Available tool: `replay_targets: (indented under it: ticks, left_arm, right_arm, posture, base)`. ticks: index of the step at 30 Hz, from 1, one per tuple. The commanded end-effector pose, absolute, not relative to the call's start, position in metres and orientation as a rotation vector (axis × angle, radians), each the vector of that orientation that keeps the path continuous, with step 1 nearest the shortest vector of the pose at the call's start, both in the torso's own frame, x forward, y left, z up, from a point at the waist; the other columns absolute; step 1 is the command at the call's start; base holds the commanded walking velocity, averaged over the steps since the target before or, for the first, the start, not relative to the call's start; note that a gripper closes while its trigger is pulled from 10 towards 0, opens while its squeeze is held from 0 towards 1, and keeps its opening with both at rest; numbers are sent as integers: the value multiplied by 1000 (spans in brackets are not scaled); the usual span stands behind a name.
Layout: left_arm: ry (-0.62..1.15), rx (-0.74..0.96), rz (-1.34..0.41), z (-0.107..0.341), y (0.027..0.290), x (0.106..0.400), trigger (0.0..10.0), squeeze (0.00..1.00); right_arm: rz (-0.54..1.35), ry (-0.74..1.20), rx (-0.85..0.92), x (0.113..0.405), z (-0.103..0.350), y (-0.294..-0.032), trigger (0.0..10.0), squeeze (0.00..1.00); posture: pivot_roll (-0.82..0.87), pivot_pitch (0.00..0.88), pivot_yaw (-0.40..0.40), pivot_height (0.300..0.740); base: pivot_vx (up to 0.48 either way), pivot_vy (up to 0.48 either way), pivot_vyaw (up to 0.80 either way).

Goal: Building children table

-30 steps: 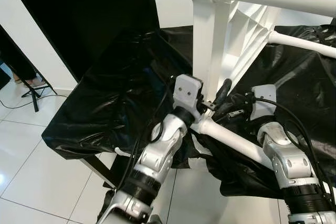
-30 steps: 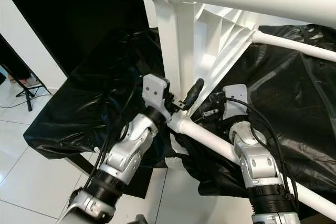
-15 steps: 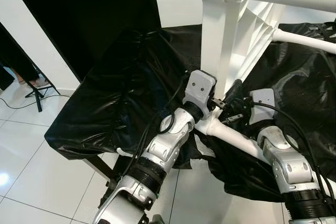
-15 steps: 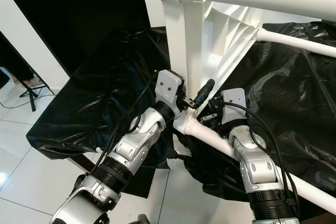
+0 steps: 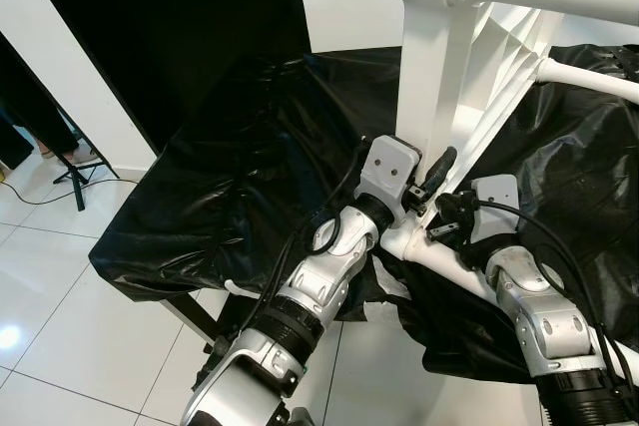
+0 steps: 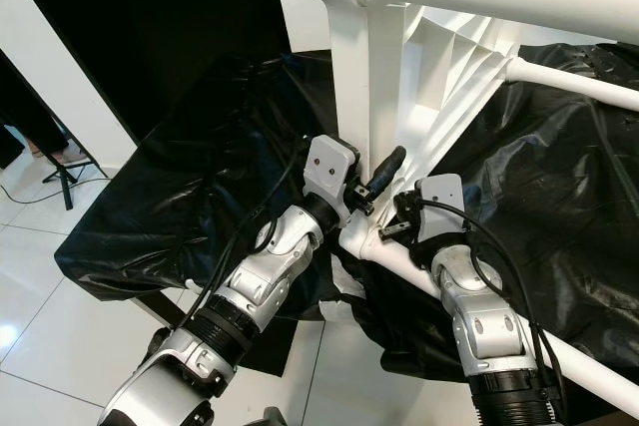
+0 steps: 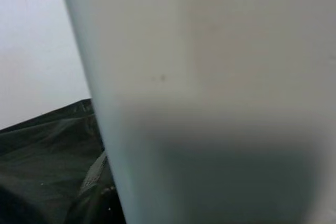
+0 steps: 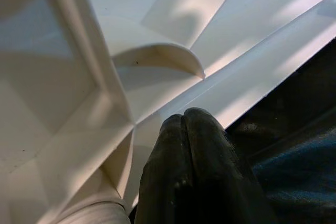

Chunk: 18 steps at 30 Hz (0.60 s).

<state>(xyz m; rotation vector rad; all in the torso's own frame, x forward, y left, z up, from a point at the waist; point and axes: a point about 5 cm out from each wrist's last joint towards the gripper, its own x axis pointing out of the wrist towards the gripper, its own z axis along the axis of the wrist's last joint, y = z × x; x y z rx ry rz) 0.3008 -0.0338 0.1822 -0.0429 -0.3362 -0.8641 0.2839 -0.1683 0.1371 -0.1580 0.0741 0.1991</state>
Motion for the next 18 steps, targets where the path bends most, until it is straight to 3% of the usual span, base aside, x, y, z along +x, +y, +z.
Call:
replay_targets:
  ticks: [1, 9, 12, 18]
  left_arm:
    - [-284, 65, -1088, 165, -47, 289, 0, 0]
    - [-250, 91, -968, 160, -42, 300, 0, 0]
    - [-191, 114, -764, 155, -25, 321, 0, 0]
    - [-162, 120, -661, 153, -11, 332, 0, 0]
  right_arm:
    - [215, 83, -147, 281, 136, -164, 10000, 0]
    - [210, 77, -144, 281, 139, -164, 10000, 0]
    - [207, 53, -138, 279, 145, -163, 10000, 0]
    - [132, -9, -137, 277, 158, -168, 10000, 0]
  posture:
    - [0, 0, 134, 740]
    - [-1, 0, 137, 740]
    - [2, 0, 138, 740]
    - [10, 0, 136, 740]
  base:
    - [0, 0, 0]
    - [0, 0, 0]
    - [0, 0, 0]
    - [0, 0, 0]
